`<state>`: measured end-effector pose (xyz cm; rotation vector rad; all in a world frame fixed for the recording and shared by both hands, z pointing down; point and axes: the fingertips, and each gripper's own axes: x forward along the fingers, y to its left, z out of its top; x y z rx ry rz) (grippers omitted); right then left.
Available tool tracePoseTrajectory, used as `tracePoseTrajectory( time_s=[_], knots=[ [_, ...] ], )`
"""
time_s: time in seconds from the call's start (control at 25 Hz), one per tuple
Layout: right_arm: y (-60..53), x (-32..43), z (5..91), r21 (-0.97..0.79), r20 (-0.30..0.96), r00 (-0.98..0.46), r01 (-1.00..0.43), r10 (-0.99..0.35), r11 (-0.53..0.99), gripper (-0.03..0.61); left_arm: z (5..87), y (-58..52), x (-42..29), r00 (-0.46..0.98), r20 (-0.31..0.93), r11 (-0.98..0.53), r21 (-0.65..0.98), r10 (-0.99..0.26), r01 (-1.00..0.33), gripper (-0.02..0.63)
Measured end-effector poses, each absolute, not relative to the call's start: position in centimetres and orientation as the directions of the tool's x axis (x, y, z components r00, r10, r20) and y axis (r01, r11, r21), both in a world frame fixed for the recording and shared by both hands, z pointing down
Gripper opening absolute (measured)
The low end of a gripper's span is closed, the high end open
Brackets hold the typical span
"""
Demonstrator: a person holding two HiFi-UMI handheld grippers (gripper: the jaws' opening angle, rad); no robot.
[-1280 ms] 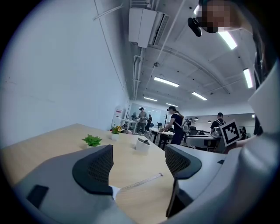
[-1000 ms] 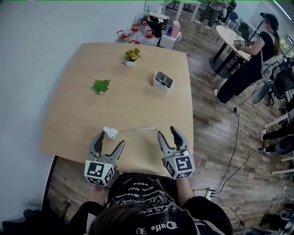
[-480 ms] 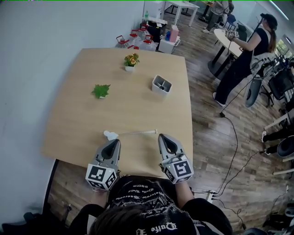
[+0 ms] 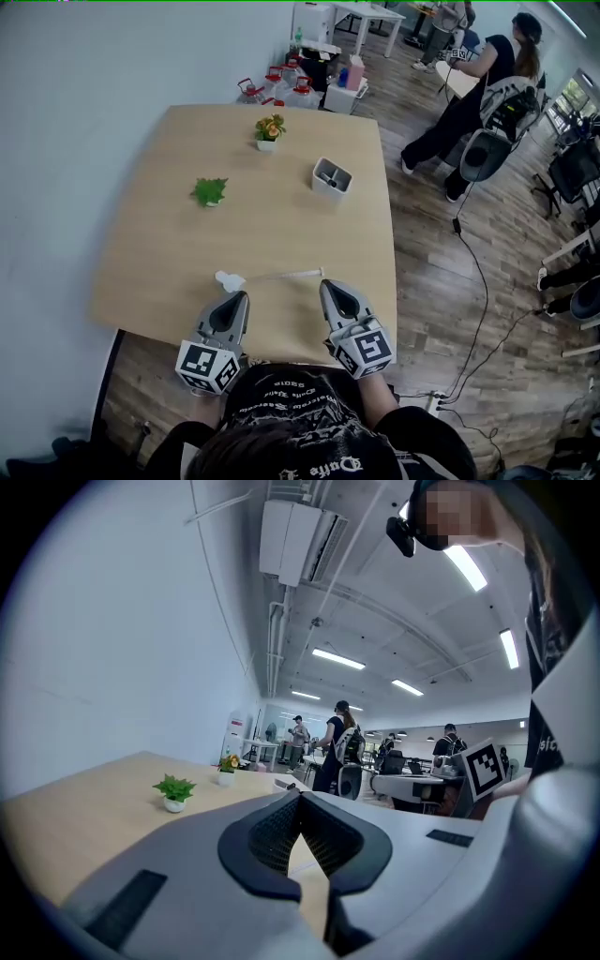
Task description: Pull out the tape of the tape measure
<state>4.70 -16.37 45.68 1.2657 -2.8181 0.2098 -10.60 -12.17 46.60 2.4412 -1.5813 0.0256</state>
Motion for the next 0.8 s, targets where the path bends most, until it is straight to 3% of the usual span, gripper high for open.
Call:
tracePoseTrajectory(
  time_s=[0.8],
  knots=[
    [-15.9,4.4,46.1,-0.063,0.127,-0.64,-0.768,-0.758,0.638,0.003,47.5,-11.4,-12.8,0.376,0.162,-0.348,0.178,-0.912,-0.92,0.003]
  ],
)
